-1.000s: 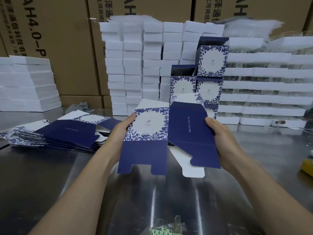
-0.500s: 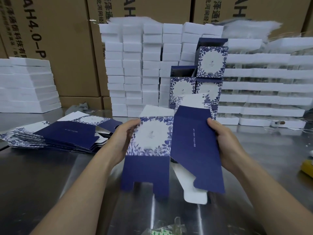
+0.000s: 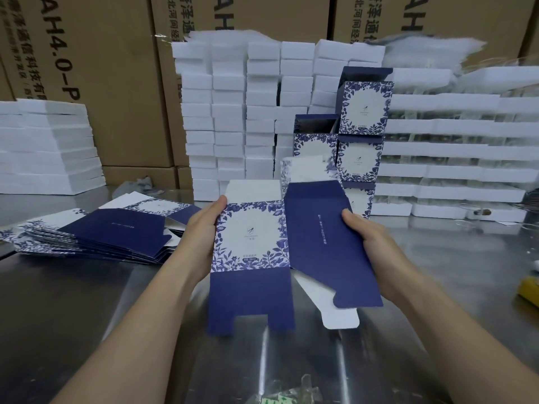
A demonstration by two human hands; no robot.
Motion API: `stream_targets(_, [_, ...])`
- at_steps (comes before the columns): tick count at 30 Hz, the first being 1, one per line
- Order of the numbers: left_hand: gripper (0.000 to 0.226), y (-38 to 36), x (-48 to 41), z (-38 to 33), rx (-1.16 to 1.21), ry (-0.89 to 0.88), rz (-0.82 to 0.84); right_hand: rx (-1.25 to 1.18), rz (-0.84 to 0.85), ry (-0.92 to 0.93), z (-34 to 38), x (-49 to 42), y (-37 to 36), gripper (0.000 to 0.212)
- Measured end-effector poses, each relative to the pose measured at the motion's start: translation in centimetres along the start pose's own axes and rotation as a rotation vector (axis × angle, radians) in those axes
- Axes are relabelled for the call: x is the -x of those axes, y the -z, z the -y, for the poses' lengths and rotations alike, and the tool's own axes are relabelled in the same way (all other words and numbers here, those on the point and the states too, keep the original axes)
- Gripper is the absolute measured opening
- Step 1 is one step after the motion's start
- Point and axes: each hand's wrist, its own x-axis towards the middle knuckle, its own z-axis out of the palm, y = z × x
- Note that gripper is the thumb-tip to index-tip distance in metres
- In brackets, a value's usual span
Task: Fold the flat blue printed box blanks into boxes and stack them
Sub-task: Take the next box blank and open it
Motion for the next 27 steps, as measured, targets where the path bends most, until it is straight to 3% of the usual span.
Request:
stream_targets(5, [0.044, -0.1, 0.0, 0.4, -0.031, 0.139, 0.096, -0.027, -0.05, 0.011, 0.2, -0.1, 0.0, 0.034])
stream_targets(8, [0.033, -0.4, 0.2, 0.4, -0.077, 0.106, 0.094, -0.019, -0.071, 0.006, 0.2, -0.2, 0.3, 0.037])
stream_targets(19, [0.045, -0.5, 0.2, 0.3, -0.027, 0.102, 0.063, 0.055, -0.038, 0.015, -0.2, -0.3, 0.2, 0.039])
stream_targets(22, [0.037, -0.5, 0.4, 0.6, -0.072, 0.105, 0.15, 0.048, -0.063, 0.013, -0.2, -0.6, 0.5, 0.042])
stream_targets(27, [0.034, -0.5, 0.5, 0.7, -0.053, 0.071, 0.127, 0.091, -0.056, 0.023, -0.4, -0.9, 0.9, 0.042])
